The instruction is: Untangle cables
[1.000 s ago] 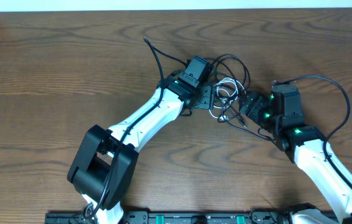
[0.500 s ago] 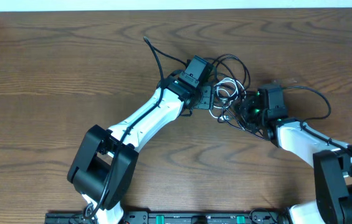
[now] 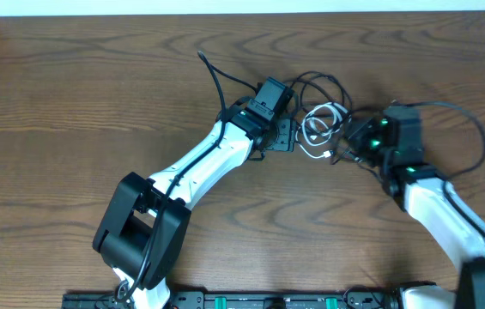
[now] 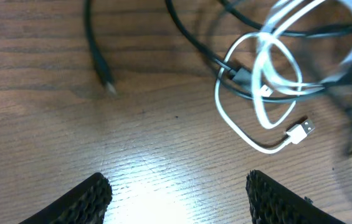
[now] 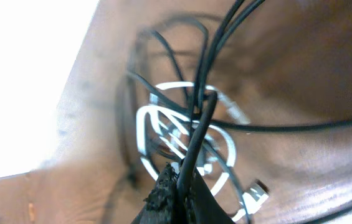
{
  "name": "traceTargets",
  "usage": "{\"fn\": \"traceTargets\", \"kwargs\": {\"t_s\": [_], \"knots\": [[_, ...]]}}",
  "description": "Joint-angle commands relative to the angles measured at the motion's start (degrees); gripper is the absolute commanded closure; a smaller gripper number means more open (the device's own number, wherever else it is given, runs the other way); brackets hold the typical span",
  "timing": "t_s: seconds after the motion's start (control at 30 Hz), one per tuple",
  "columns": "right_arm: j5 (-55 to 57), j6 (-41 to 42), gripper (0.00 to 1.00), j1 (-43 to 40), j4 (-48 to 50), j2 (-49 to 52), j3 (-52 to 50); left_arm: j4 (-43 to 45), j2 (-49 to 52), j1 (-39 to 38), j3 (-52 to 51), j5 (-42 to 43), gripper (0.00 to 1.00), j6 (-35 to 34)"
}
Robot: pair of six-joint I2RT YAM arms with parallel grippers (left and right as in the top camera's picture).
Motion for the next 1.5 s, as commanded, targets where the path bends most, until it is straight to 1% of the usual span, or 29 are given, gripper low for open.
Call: {"fn": "traceTargets", "kwargs": {"t_s": [0.0, 0.03, 0.1, 0.3, 0.43, 0.63, 0.77, 0.83, 0.9, 0.93, 0.97, 1.0, 1.03, 1.07, 1.13, 1.17, 1.2, 1.27, 1.3, 1.4, 1.47], "knots": [[1.57, -7.13, 0.98, -2.19, -0.7, -6.86, 2.32, -0.11, -1.68, 0.09, -0.11, -0.17, 0.3, -0.52], [1.57, -8.96, 0.98, -2.43, -0.7, -9.64, 2.49, -0.11, -1.68, 0.09, -0.11, -0.15, 0.3, -0.52], [1.57, -10.01, 0.98, -2.43, -0.57, -12.52, 2.6, -0.11, -1.68, 0.09, -0.11, -0.15, 0.3, -0.52], [-1.81, -10.12, 0.98, -2.4, 1.64, -20.41, 2.58, -0.11, -1.68, 0.09, -0.11, -0.17, 0.3, -0.52], [-3.15, -9.9, 0.98, -2.43, 2.78, -22.71, 2.6, -0.11, -1.68, 0.09, -0.11, -0.15, 0.3, -0.52], [-2.91, -9.7, 0.98, -2.75, 7.17, -24.55, 2.6, -0.13, -1.68, 0.09, -0.11, -0.15, 0.3, -0.52], [-2.16, -11.52, 0.98, -5.62, 5.84, -24.79, 2.64, -0.13, -1.68, 0.09, -0.11, -0.17, 0.3, -0.52], [2.16, -13.81, 0.99, -7.39, 2.43, -24.79, 2.64, -0.11, -1.68, 0.09, -0.11, -0.17, 0.29, -0.52], [8.74, -16.09, 0.98, -8.72, -2.14, -24.79, 2.64, -0.09, -1.68, 0.09, -0.11, -0.17, 0.29, -0.52], [16.59, -17.27, 0.98, -9.51, -6.27, -24.72, 2.64, -0.04, -1.68, 0.09, -0.11, -0.17, 0.29, -0.52], [20.13, -17.25, 0.99, -9.75, -7.91, -24.68, 2.64, 0.0, -1.68, 0.09, -0.11, -0.17, 0.29, -0.52], [27.45, -17.49, 0.99, -10.19, -11.06, -24.37, 2.64, 0.15, -1.68, 0.09, -0.11, -0.17, 0.29, -0.52], [30.73, -18.1, 0.96, -10.38, -12.48, -24.13, 2.62, 0.31, -1.68, 0.09, -0.11, -0.17, 0.29, -0.52], [33.7, -19.04, 0.87, -10.58, -13.9, -23.71, 2.62, 0.42, -1.68, 0.09, -0.11, -0.15, 0.29, -0.52], [34.82, -19.39, 0.65, -10.75, -16.04, -22.91, 2.62, 0.59, -1.68, 0.09, -0.11, -0.15, 0.29, -0.52], [34.32, -19.41, 0.5, -10.75, -16.98, -22.47, 2.62, 0.72, -1.68, 0.09, -0.11, -0.15, 0.29, -0.52], [33.64, -19.41, 0.32, -10.75, -18.01, -22.03, 2.62, 0.74, -1.68, 0.09, -0.11, -0.17, 0.29, -0.52], [32.06, -19.41, 0.08, -10.75, -20.52, -20.98, 2.62, 0.74, -1.68, 0.09, -0.11, -0.15, 0.29, -0.52], [30.45, -19.37, 0.01, -10.75, -23.61, -19.82, 2.62, 0.72, -1.68, 0.09, -0.11, -0.15, 0.29, -0.52], [30.03, -19.34, 0.01, -10.75, -26.91, -17.4, 2.62, 0.74, -1.68, 0.09, -0.11, -0.17, 0.29, -0.52], [29.53, -19.34, 0.01, -10.75, -25.86, -15.5, 2.62, 0.79, -1.68, 0.09, -0.11, -0.17, 0.29, -0.52]]}}
